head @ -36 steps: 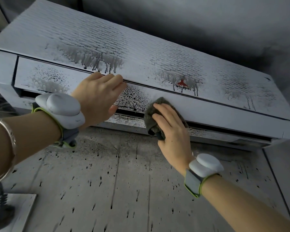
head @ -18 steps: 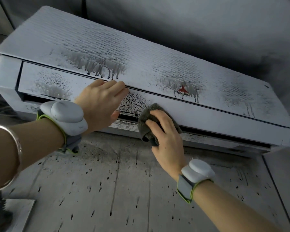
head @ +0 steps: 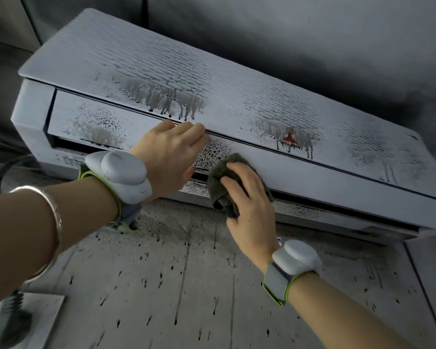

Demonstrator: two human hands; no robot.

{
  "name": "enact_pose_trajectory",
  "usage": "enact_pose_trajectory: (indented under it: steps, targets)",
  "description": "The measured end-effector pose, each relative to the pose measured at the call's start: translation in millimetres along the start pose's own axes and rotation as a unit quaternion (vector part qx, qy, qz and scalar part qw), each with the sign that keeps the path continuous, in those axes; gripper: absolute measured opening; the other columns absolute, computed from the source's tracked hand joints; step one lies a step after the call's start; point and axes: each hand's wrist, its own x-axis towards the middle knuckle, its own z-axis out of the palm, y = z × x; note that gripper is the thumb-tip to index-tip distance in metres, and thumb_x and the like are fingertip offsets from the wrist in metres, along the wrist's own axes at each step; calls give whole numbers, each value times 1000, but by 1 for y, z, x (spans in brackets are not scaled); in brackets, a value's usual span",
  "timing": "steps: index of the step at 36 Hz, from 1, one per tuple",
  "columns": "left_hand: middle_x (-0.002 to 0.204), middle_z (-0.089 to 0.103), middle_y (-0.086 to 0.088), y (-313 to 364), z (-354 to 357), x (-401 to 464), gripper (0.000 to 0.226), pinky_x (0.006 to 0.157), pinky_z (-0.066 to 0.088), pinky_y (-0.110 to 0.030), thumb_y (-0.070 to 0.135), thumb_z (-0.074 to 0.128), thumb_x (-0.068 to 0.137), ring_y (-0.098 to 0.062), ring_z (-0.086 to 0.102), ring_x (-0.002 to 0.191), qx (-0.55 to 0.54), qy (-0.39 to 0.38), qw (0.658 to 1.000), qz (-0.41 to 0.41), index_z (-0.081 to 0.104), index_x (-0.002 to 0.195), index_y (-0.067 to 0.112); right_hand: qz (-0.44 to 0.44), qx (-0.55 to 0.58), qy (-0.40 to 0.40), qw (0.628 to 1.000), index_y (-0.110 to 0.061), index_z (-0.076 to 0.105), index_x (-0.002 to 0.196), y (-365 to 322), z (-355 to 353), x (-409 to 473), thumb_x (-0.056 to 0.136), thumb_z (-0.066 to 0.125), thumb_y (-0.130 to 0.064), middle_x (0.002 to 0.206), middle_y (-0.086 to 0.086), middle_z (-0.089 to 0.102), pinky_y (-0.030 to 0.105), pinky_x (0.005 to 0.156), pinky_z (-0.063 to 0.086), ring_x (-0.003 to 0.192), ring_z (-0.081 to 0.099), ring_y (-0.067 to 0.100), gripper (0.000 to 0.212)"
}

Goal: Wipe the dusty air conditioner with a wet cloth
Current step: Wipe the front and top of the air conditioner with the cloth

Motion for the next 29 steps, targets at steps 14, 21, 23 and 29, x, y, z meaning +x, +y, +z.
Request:
enact_pose_trajectory:
  steps: [14,21,23,29]
  targets:
    - [91,63,-10,-1,-1,-1,53,63,52,-33,24,86,50,-27,64,78,1,0,1000,3,66,95,4,-20,-5,6,1000,-10,56,108,-6,7,1,59,67,0,133,5,39,34,93,44,127,36,24,51]
    - [88,63,-9,-2,-2,1,48,60,53,-32,17,84,48,-27,64,75,5,-10,1000,4,66,92,5,16,1,25,1000,-9,61,106,-13,-1,29,64,57,-5,125,10,56,38,83,54,121,40,23,42]
    - [87,63,-9,-2,-1,1,45,59,53,-33,15,82,50,-27,64,74,3,-7,1000,5,67,90,3,42,10,48,998,-9,63,105,-15,-2,42,65,51,-7,123,8,57,37,78,55,119,40,20,42]
    - [90,63,-10,-2,0,0,49,60,53,-34,15,84,50,-27,64,77,-7,-10,1000,1,67,94,4,49,8,31,998,-7,63,106,-23,4,29,59,66,4,126,10,56,35,84,52,121,43,25,48]
